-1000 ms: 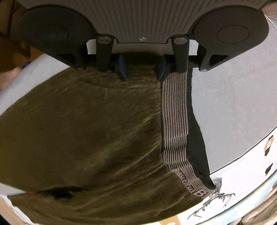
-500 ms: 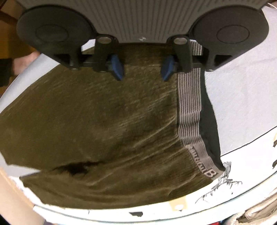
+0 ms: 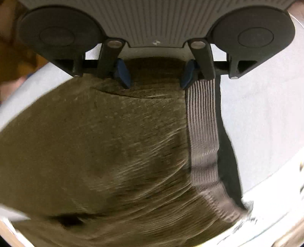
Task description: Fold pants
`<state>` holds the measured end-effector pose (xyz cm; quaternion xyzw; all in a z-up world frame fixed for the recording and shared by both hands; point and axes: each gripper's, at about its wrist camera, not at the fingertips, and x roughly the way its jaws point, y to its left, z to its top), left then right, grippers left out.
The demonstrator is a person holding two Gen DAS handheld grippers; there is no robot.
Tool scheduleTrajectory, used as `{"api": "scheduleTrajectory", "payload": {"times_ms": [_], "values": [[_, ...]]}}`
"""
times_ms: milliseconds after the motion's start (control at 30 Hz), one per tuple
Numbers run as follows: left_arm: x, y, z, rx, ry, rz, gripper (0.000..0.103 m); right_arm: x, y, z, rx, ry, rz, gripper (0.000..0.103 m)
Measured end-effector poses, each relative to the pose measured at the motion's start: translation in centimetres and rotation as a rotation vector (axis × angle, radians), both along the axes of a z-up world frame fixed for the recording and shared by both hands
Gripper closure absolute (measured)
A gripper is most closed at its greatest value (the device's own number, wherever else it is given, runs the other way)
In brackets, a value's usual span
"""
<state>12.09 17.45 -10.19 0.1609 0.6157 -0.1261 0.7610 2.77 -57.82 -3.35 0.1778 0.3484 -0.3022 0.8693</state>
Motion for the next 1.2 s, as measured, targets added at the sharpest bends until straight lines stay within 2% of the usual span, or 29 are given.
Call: {"api": "scheduleTrajectory", "payload": {"times_ms": [67,133,167,233,367,533,600,667,700,867,1033,1100,1167,1200], "values": [[0.6,0.4,1.3,-0.056,-0.038,0.053,0.047,1.0,1.7,0.4,-0.02,-0.01,0.069,0.071],[1.0,1.0,2.9,-0.12,-0.103,0.1,0.047,1.9,3.1,0.9,-0.028,-0.027,0.127,0.072],[1.3,1.2,3.5,-0.142,-0.132,0.124,0.051,2.3,3.7,1.1,-0.03,-0.041,0.162,0.072],[1.6,1.2,4.3,-0.156,-0.177,0.152,0.058,3.0,4.9,1.8,-0.043,-0.073,0.212,0.072],[2.0,-0.2,5.8,-0.13,-0.303,0.138,0.067,4.9,7.5,3.0,-0.076,-0.122,0.29,0.072],[3.6,-1.1,8.5,-0.161,-0.485,0.227,0.066,7.5,11.0,3.7,-0.065,-0.144,0.344,0.072],[4.1,-1.3,9.4,-0.169,-0.563,0.275,0.061,7.9,12.4,4.0,-0.056,-0.161,0.362,0.072],[4.6,-1.6,10.0,-0.158,-0.608,0.307,0.049,8.6,13.6,4.3,-0.077,-0.184,0.38,0.072],[4.9,-1.9,10.2,-0.147,-0.627,0.318,0.048,9.0,14.3,4.4,-0.102,-0.194,0.393,0.072],[6.4,-2.2,11.0,-0.148,-0.641,0.408,0.039,10.7,17.9,4.5,-0.185,-0.183,0.495,0.072],[8.6,-1.8,10.6,-0.182,-0.565,0.452,0.04,12.3,20.6,4.9,-0.191,-0.175,0.564,0.072],[9.3,-1.8,10.0,-0.194,-0.537,0.423,0.057,12.6,21.3,5.3,-0.2,-0.173,0.57,0.072],[10.1,-2.6,9.3,-0.167,-0.539,0.393,0.087,12.8,21.7,5.9,-0.185,-0.198,0.569,0.073],[10.7,-3.0,8.9,-0.157,-0.54,0.375,0.094,12.8,21.7,6.1,-0.171,-0.213,0.566,0.075]]}}
